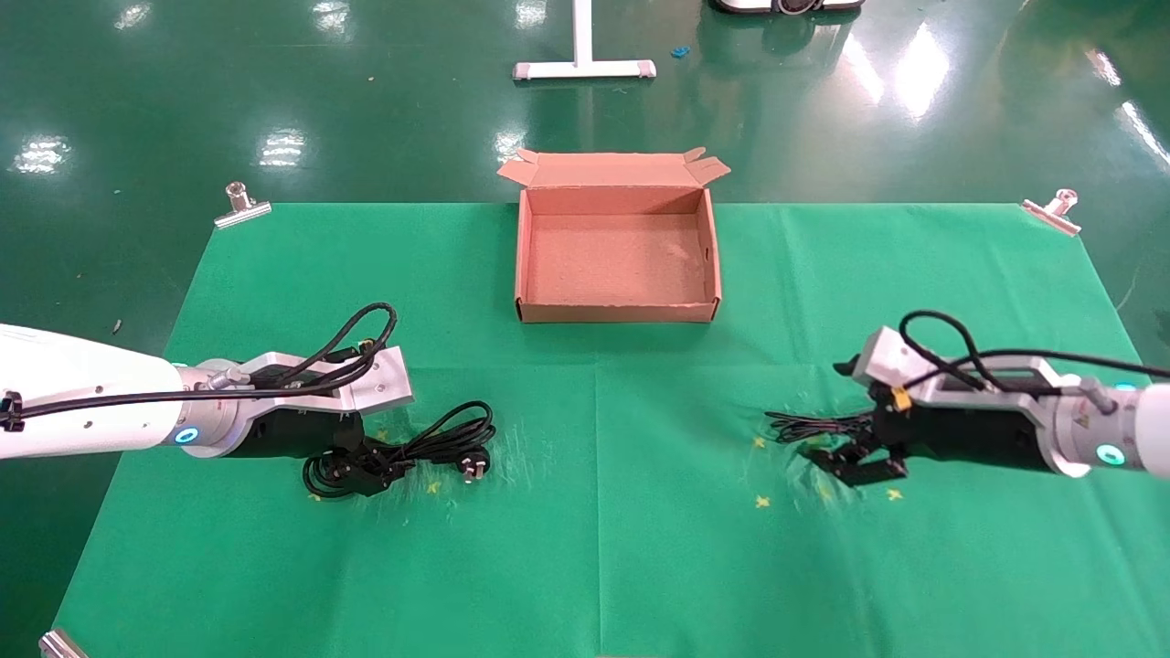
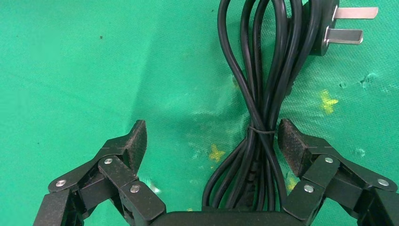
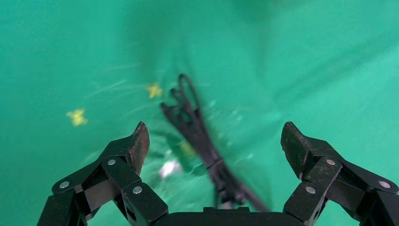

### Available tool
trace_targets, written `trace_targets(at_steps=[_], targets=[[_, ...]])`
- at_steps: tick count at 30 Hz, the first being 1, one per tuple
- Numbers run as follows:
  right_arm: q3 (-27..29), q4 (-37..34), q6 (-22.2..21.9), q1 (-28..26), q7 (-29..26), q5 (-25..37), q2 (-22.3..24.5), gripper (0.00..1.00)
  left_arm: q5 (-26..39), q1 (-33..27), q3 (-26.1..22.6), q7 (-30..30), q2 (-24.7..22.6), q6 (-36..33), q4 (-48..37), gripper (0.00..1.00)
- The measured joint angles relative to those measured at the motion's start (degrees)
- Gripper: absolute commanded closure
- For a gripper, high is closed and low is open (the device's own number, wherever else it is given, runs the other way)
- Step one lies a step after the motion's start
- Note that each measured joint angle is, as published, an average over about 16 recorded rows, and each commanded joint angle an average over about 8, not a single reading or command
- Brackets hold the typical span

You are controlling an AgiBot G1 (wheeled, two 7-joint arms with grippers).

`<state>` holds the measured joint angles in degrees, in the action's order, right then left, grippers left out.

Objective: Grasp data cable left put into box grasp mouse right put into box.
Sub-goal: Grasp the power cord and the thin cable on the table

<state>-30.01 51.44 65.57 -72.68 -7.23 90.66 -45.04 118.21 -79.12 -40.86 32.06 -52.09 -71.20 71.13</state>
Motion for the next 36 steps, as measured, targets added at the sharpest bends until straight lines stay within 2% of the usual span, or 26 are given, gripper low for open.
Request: trace_targets(at_steps=[2, 3, 6, 7, 8, 10, 11, 36], targets=[[-0.28, -1.48, 0.08, -0.72, 0.52, 0.39, -0.8, 0.02, 0.0, 0.0, 0.0, 0.0, 0.0, 0.0, 0.0, 0.4], [-0.39, -2.06, 0.14, -1.01, 0.76, 0.53, -1.12, 0.11, 0.01, 0.0, -0.01, 0.0, 0.0, 0.0, 0.0, 0.52], [-0.66, -3.3, 0.37, -1.67, 1.33, 0.85, -1.78, 0.48, 0.01, 0.0, -0.01, 0.0, 0.0, 0.01, -0.01, 0.9], [-0.72, -3.56, 0.44, -1.81, 1.45, 0.92, -1.92, 0.61, 0.01, 0.0, -0.01, 0.0, 0.0, 0.01, -0.01, 0.97], [-0.78, -3.77, 0.5, -1.91, 1.54, 0.98, -2.03, 0.73, 0.01, 0.0, -0.01, 0.0, 0.0, 0.01, -0.01, 1.0], [-0.85, -3.98, 0.6, -2.01, 1.62, 1.04, -2.17, 0.96, 0.01, 0.0, -0.01, 0.0, 0.0, 0.01, -0.01, 1.0], [-0.87, -4.04, 0.62, -2.04, 1.64, 1.07, -2.2, 1.0, 0.02, 0.0, -0.01, 0.0, 0.0, 0.01, -0.01, 1.0], [-0.72, -2.92, 0.66, -1.5, 0.96, 0.79, -1.57, 1.0, -0.12, 0.02, 0.03, -0.01, 0.02, 0.0, 0.0, 1.0]])
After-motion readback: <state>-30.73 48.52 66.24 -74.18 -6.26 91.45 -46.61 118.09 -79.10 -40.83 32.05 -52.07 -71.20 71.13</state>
